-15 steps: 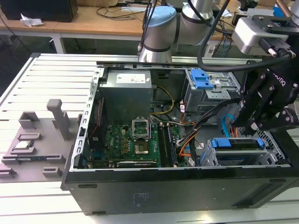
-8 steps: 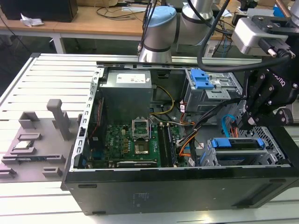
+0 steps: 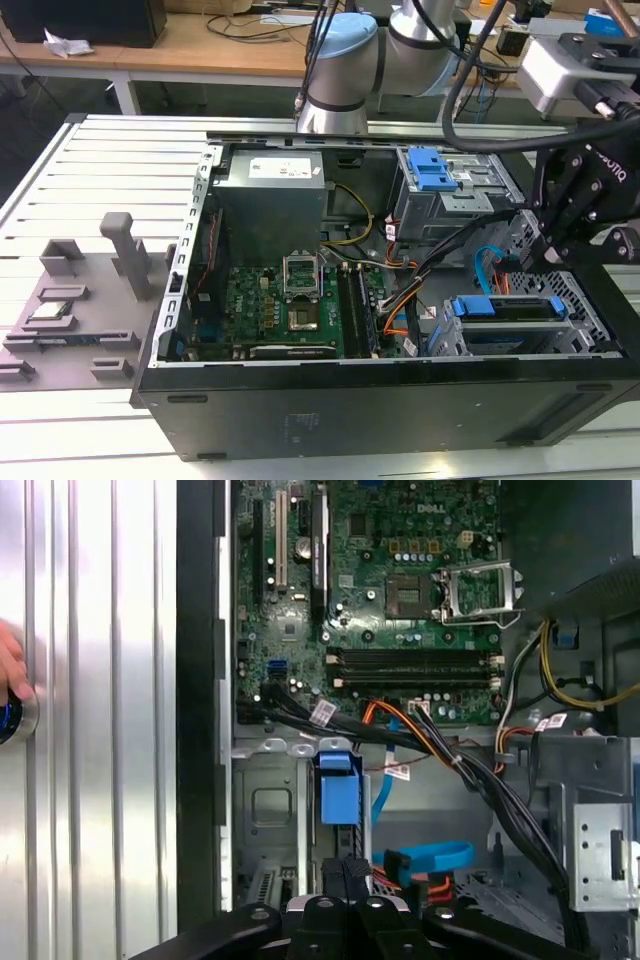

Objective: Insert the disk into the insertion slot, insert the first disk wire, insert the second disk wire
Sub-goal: 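Insert the first disk wire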

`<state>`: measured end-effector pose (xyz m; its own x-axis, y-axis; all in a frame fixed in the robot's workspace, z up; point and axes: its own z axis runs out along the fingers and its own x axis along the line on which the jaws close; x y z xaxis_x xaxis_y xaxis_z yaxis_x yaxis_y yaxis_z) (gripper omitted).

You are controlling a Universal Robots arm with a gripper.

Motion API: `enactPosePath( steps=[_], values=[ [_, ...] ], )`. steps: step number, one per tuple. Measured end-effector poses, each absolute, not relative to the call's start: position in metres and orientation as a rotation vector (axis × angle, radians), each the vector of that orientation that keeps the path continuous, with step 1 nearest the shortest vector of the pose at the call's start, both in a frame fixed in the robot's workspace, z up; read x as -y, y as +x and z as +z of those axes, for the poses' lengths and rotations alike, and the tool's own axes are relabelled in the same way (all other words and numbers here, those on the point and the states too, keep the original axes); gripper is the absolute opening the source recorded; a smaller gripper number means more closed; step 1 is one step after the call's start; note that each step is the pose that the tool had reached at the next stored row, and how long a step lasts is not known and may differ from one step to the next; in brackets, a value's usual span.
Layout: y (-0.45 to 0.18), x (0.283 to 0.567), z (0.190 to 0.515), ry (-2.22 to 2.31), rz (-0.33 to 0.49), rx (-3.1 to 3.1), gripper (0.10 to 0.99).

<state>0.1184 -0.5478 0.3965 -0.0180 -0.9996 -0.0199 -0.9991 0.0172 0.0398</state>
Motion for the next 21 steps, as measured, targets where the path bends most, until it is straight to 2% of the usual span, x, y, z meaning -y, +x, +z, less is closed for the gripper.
enactPosePath(
  steps=[13,21],
  values=[
    [0.144,0.513,0.372,2.186,-0.059,2.226,0.106],
    [0.145,0.509,0.369,2.186,-0.059,2.225,0.106]
  ],
)
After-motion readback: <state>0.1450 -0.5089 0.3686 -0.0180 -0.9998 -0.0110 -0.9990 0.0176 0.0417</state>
